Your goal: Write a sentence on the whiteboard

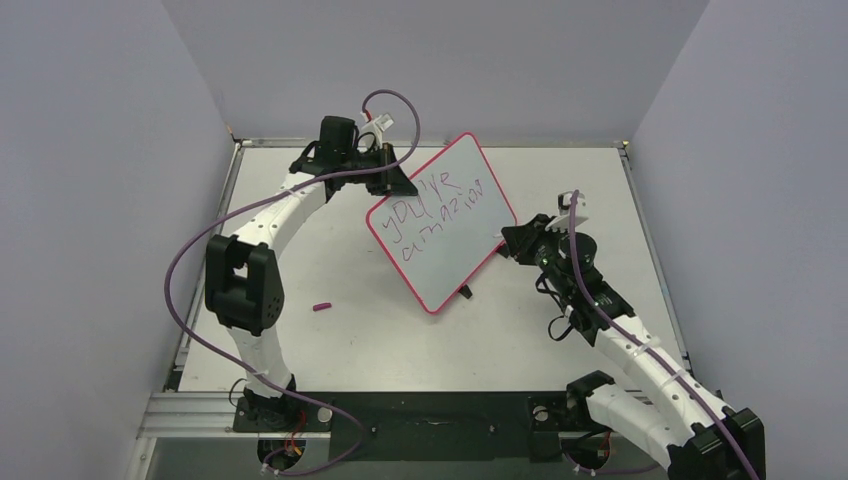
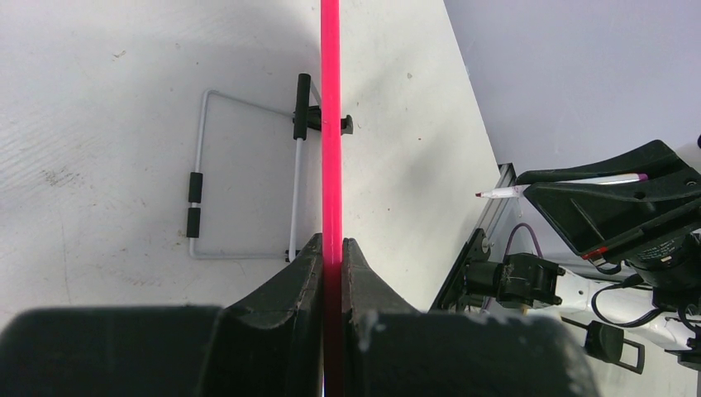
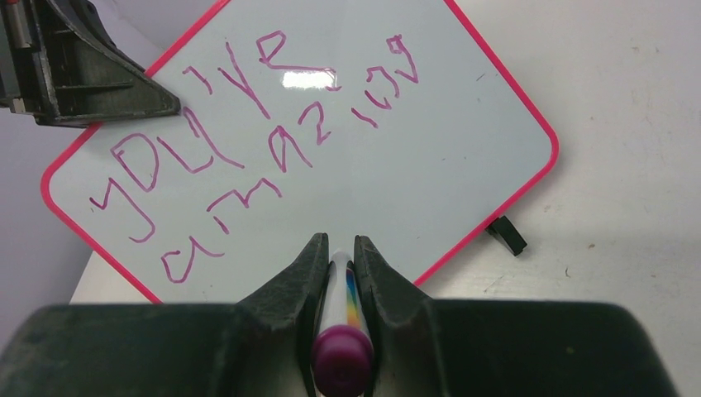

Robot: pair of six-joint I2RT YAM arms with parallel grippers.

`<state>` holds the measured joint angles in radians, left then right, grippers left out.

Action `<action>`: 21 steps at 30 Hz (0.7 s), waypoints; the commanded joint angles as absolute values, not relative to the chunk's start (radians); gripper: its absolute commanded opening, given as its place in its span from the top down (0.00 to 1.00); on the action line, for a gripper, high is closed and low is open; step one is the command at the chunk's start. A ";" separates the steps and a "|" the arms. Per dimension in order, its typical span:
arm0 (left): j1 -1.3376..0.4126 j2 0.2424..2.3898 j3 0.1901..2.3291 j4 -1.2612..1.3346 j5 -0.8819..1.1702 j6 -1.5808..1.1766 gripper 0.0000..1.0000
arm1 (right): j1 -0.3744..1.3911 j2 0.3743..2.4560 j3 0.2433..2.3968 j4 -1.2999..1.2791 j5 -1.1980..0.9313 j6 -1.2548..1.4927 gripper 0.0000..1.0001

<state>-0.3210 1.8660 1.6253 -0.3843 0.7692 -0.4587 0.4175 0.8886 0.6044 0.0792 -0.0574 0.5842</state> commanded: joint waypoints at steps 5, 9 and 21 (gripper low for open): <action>-0.319 1.760 1.641 -0.310 0.830 -0.474 1.00 | 0.436 0.845 0.577 0.075 -0.029 0.571 1.00; -0.319 1.755 1.640 -0.309 0.831 -0.474 1.00 | 0.436 0.833 0.570 0.070 -0.027 0.573 1.00; -0.319 1.748 1.638 -0.311 0.832 -0.473 1.00 | 0.446 0.834 0.572 0.070 -0.018 0.577 1.00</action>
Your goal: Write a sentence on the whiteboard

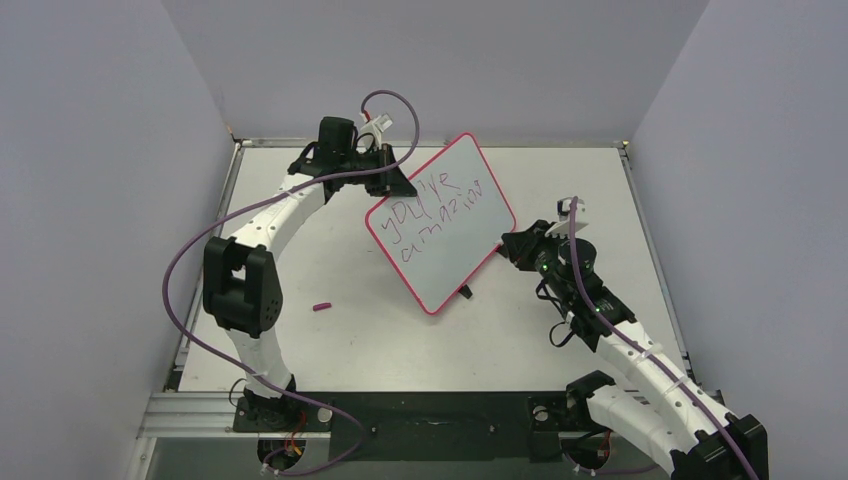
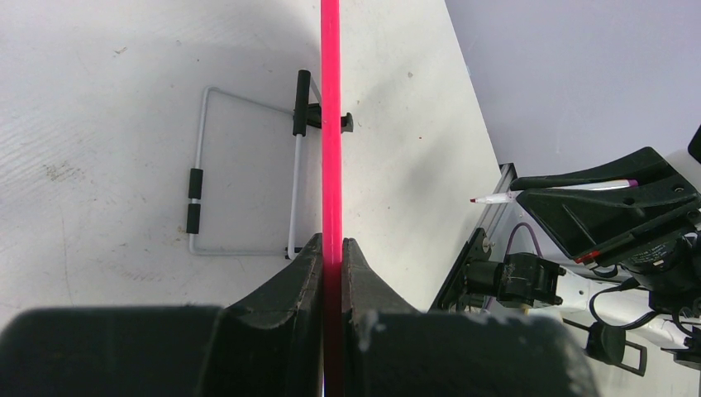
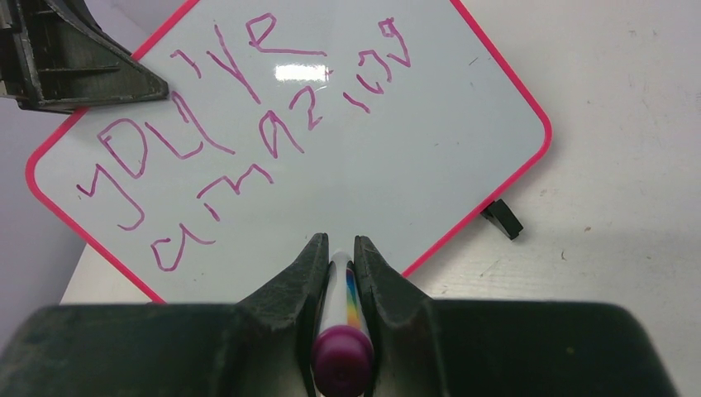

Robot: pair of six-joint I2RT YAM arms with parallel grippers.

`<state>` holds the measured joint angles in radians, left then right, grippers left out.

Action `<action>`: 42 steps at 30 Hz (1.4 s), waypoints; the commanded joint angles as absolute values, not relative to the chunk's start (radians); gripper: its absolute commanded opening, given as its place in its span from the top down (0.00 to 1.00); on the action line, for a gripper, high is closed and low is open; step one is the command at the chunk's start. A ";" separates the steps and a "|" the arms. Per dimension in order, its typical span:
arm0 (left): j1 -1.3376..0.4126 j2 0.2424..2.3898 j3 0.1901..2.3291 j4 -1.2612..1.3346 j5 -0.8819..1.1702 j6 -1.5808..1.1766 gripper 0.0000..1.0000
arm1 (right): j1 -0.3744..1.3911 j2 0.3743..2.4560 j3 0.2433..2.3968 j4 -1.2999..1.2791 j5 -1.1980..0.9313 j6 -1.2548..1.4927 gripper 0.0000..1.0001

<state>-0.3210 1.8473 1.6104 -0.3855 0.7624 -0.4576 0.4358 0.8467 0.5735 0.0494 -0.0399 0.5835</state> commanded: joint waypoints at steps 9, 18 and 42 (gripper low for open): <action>-0.318 1.748 1.640 -0.311 0.834 -0.474 1.00 | 0.451 0.833 0.572 0.068 -0.012 0.577 1.00; -0.316 1.744 1.643 -0.312 0.836 -0.474 1.00 | 0.459 0.837 0.575 0.070 -0.008 0.576 1.00; -0.310 1.733 1.630 -0.310 0.837 -0.470 1.00 | 0.476 0.838 0.558 0.073 -0.011 0.568 1.00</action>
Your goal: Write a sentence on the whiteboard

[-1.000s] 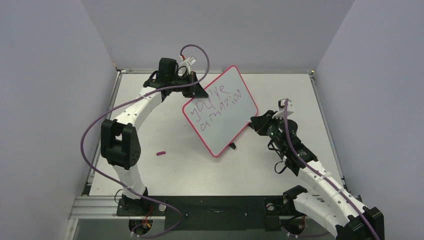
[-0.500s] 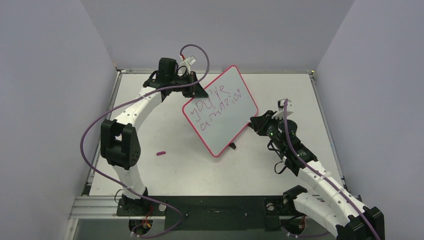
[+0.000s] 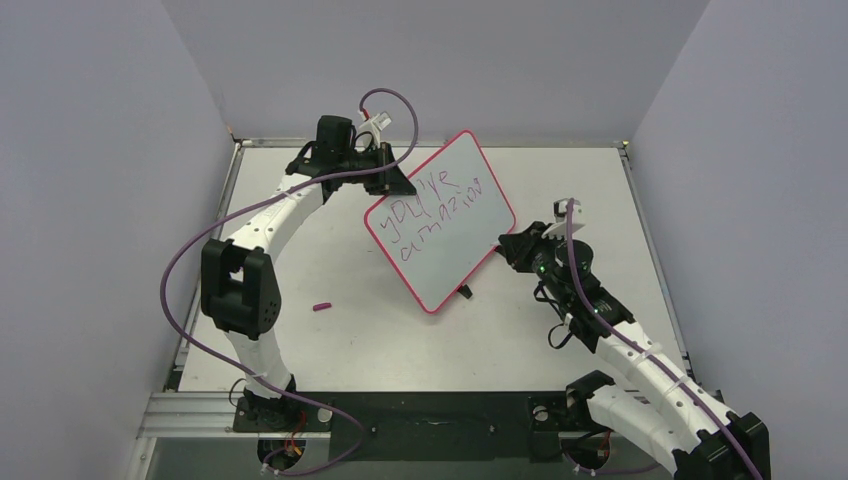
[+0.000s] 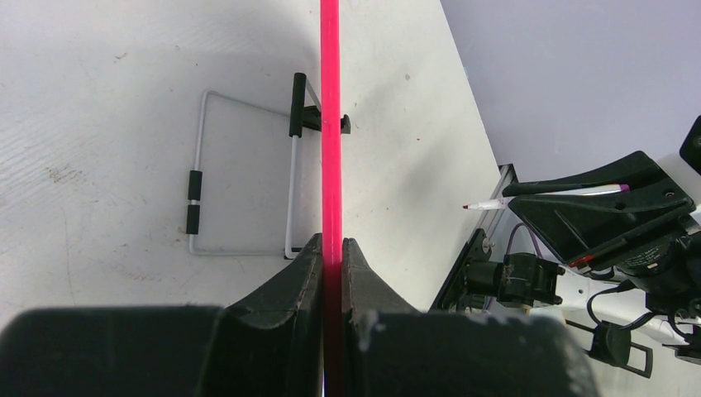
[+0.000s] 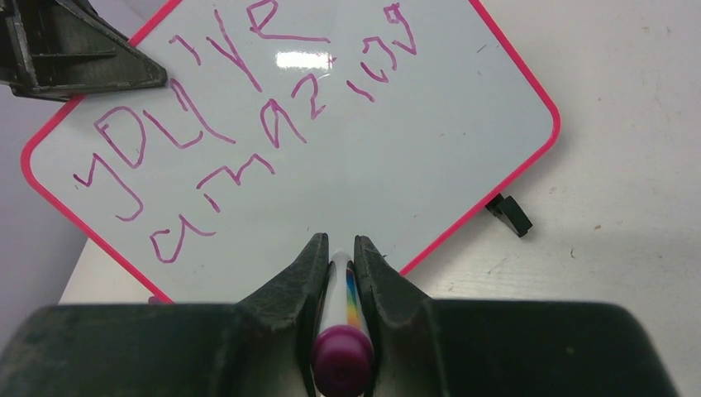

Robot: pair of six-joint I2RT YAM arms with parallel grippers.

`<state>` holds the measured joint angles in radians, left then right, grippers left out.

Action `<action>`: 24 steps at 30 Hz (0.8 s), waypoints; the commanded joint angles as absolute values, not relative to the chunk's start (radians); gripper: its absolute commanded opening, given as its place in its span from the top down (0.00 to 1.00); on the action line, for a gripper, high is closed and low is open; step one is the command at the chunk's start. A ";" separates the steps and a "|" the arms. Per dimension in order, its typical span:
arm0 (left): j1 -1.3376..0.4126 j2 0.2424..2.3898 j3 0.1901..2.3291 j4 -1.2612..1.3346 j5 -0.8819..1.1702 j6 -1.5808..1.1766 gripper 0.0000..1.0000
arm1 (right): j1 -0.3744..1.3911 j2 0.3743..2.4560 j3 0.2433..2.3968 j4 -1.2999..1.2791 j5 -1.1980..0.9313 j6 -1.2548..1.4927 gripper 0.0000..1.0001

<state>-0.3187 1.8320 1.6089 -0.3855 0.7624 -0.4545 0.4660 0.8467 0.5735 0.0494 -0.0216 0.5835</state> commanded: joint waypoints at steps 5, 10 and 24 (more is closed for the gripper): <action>-0.308 1.735 1.628 -0.308 0.838 -0.471 1.00 | 0.483 0.820 0.540 0.077 -0.022 0.565 1.00; -0.308 1.736 1.623 -0.302 0.840 -0.472 1.00 | 0.491 0.811 0.525 0.072 -0.030 0.559 1.00; -0.308 1.740 1.619 -0.298 0.841 -0.471 1.00 | 0.495 0.796 0.495 0.068 -0.012 0.560 1.00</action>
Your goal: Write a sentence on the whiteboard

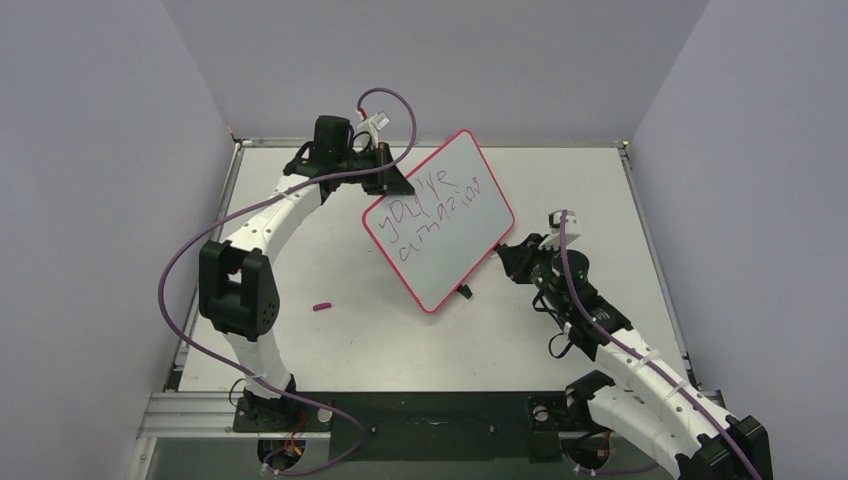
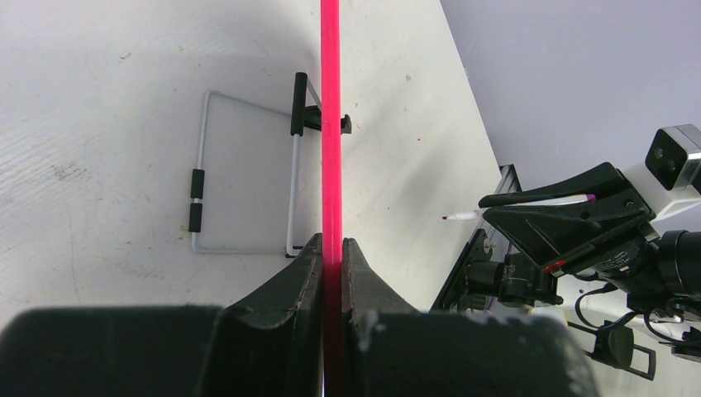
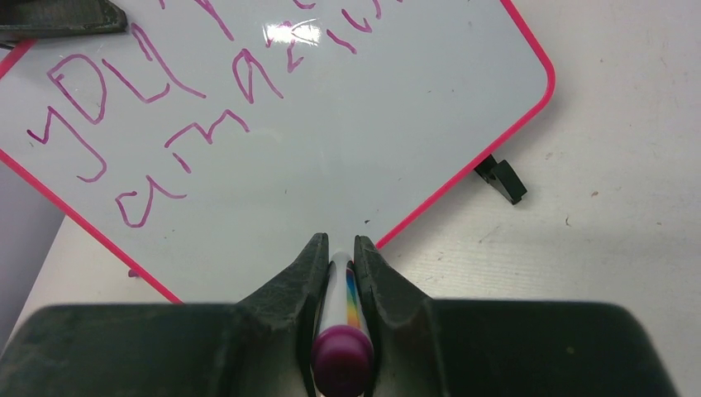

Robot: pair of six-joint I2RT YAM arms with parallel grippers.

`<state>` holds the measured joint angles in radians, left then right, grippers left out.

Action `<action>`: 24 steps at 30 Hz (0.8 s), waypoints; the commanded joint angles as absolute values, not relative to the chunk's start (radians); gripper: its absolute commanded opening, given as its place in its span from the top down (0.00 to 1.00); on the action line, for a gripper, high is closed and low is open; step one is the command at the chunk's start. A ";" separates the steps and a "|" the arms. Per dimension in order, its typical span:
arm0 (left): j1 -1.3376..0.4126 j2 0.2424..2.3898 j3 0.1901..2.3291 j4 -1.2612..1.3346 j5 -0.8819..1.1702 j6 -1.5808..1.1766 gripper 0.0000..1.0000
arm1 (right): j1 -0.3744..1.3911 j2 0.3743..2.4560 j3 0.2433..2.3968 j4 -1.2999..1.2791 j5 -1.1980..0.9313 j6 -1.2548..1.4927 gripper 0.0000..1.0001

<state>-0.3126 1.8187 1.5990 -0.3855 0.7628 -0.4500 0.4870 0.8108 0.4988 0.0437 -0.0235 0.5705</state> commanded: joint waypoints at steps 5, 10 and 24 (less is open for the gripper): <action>-0.305 1.740 1.617 -0.296 0.841 -0.470 1.00 | 0.496 0.803 0.498 0.069 -0.004 0.560 1.00; -0.304 1.735 1.612 -0.296 0.842 -0.468 1.00 | 0.495 0.804 0.497 0.075 -0.003 0.563 1.00; -0.301 1.729 1.602 -0.295 0.840 -0.466 1.00 | 0.496 0.799 0.482 0.077 0.057 0.578 1.00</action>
<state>-0.3103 1.8164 1.5852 -0.3851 0.7631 -0.4480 0.4870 0.8104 0.4942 0.0441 0.0124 0.5694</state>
